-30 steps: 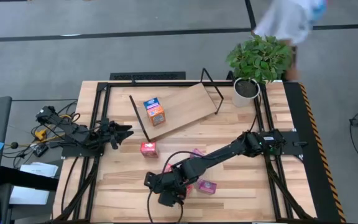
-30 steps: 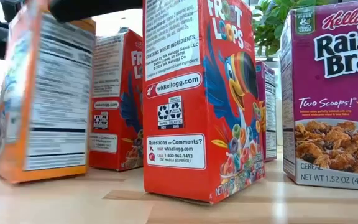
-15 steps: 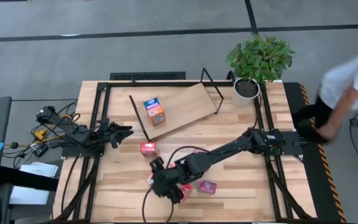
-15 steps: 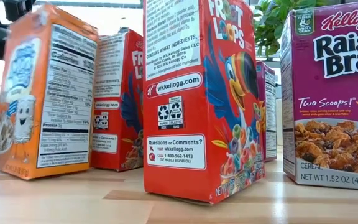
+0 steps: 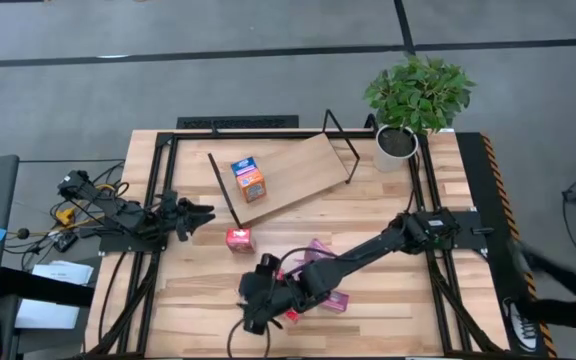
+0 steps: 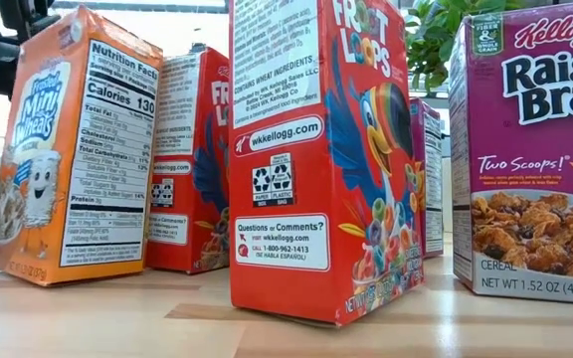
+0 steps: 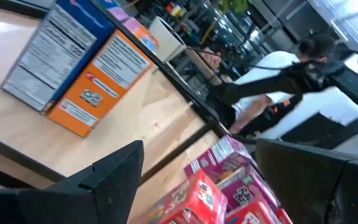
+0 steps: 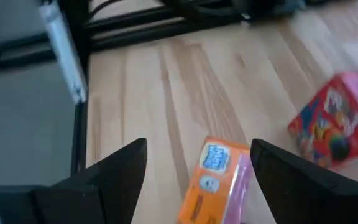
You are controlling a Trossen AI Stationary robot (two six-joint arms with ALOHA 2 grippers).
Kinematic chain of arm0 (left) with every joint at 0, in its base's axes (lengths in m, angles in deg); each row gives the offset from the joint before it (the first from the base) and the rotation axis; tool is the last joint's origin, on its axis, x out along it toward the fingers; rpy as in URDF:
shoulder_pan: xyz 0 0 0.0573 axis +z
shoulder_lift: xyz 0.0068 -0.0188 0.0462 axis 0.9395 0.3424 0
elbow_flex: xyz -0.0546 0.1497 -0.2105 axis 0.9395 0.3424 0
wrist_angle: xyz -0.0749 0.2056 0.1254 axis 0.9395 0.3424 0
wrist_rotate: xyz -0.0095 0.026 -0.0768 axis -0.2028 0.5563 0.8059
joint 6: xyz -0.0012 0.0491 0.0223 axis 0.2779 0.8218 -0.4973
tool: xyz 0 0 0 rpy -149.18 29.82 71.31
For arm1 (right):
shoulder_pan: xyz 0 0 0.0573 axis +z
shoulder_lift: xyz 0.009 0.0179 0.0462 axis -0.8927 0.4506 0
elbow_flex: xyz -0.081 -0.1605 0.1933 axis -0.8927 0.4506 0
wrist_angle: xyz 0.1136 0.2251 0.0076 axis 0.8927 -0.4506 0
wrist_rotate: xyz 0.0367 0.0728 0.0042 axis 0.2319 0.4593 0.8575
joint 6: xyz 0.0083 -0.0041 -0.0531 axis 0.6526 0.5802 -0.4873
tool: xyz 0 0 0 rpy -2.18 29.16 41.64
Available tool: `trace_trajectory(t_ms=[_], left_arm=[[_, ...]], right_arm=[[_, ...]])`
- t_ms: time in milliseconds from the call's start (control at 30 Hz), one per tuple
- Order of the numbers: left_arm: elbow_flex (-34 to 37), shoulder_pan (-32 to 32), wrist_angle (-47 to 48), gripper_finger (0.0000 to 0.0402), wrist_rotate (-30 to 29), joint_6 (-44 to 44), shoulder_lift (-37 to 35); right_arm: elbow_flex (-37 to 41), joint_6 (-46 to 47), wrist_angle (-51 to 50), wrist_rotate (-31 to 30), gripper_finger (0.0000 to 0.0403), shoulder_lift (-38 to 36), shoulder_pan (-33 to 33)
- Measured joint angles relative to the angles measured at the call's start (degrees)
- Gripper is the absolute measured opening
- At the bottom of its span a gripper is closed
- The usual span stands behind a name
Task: Stack cereal on shelf
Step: Put the orange cereal box on the shelf aligned with the other orange cereal box
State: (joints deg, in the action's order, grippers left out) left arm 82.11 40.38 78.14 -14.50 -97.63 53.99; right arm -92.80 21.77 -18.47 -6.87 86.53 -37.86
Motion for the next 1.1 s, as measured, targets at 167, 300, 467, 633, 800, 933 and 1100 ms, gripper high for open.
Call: trace_trajectory(t_ms=[167,300,467,633,800,933,1100], left_arm=[[0.00,-0.01,-0.17,0.0300,2.78,1.05,0.00],[0.00,0.00,-0.24,0.0300,3.57,1.05,0.00],[0.00,-0.01,-0.26,0.0300,3.64,1.05,0.00],[0.00,-0.01,-0.26,0.0300,3.62,1.03,0.00],[0.00,0.01,-0.26,0.0300,3.57,0.96,0.00],[0.00,0.00,-0.26,0.0300,3.55,0.79,0.00],[0.02,0.00,-0.26,0.0300,3.53,0.75,0.00]], right_arm=[[-0.02,3.54,3.67,-0.20,0.0311,1.37,-1.01],[0.11,4.65,3.81,0.96,0.0311,3.25,-0.93],[0.11,6.06,3.16,2.86,0.0311,3.54,-0.70],[0.09,6.45,-0.88,2.73,0.0311,3.52,-0.25],[0.06,6.25,-3.22,2.69,0.0311,3.47,-0.05],[0.06,5.68,-2.66,2.78,0.0311,3.40,0.16],[0.06,6.03,-3.14,2.99,0.0311,3.21,0.26]])
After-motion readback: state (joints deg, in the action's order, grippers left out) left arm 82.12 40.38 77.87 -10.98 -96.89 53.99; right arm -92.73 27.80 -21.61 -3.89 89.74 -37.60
